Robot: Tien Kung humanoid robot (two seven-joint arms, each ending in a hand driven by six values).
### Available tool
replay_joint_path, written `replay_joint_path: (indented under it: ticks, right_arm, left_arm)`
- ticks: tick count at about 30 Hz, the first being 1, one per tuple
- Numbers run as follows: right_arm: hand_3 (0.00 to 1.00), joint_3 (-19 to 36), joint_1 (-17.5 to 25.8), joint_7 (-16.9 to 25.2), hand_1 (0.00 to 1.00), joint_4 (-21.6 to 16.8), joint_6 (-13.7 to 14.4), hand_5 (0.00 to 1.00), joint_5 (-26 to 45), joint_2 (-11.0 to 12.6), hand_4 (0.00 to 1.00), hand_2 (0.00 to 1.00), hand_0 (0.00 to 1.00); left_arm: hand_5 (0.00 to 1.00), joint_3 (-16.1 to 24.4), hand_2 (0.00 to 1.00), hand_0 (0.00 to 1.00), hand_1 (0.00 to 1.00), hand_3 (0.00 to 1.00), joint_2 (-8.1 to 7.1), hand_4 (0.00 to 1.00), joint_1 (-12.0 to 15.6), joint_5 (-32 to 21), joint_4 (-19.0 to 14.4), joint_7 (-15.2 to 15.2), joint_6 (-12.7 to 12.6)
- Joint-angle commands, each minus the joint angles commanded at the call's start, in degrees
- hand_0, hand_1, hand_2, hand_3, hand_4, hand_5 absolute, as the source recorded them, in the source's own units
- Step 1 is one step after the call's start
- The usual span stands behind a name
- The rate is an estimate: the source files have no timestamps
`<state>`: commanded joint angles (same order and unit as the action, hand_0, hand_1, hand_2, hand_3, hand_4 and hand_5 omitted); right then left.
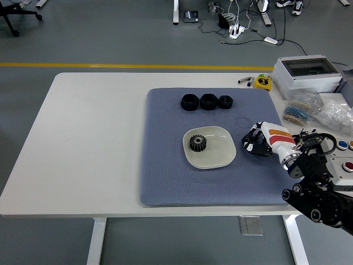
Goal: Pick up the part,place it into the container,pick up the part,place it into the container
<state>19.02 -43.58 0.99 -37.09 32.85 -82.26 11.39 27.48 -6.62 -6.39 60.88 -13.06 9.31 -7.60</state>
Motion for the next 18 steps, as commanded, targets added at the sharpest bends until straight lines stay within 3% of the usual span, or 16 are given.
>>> replay_joint_path:
  ticks: [11,18]
  right_arm:
    - [0.507,4.0,0.1,0.0,0.322,-2.5,0.7,0.484,-2.1,1.1,0.674,0.453,0.159]
    - [0.507,7.3,0.8,-0.7,0.321,-8.8,1.3,0.484,-7.0,2.5,0.67,0.452,0.16]
  left_arm:
    - [0.66,-0.4,0.735,0.691,0.7,0.642,-0.1,0.666,-0.4,-0.5,0.0,-0.1,0.0]
    - [0.66,-0.2,0.735,0.69,0.7,0.641,-0.09,0.666,-0.4,-0.3,0.1,0.0,-0.1]
